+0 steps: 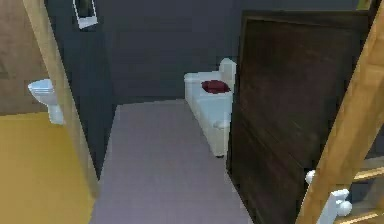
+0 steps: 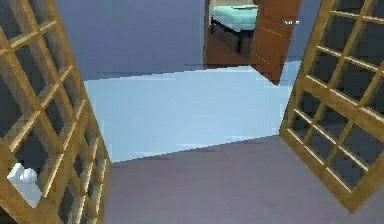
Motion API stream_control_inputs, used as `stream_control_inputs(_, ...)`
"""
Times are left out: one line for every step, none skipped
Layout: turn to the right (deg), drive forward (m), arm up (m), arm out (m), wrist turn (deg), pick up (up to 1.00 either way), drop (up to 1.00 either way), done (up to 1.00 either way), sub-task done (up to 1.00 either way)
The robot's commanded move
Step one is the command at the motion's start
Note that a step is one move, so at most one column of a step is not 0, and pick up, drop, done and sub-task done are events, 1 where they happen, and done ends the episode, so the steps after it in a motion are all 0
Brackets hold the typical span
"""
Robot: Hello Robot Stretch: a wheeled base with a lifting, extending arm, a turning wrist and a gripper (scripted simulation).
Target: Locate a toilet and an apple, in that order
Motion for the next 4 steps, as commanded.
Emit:
stream_control_inputs(0.0,0.6,0.0,0.0,0.0,0.0,0.0,0.0,0.0)
stream_control_inputs(-45.0,0.0,0.0,0.0,0.0,0.0,0.0,0.0,0.0)
stream_control_inputs(-18.0,0.0,0.0,0.0,0.0,0.0,0.0,0.0,0.0)
stream_control_inputs(0.0,0.3,0.0,0.0,0.0,0.0,0.0,0.0,0.0)
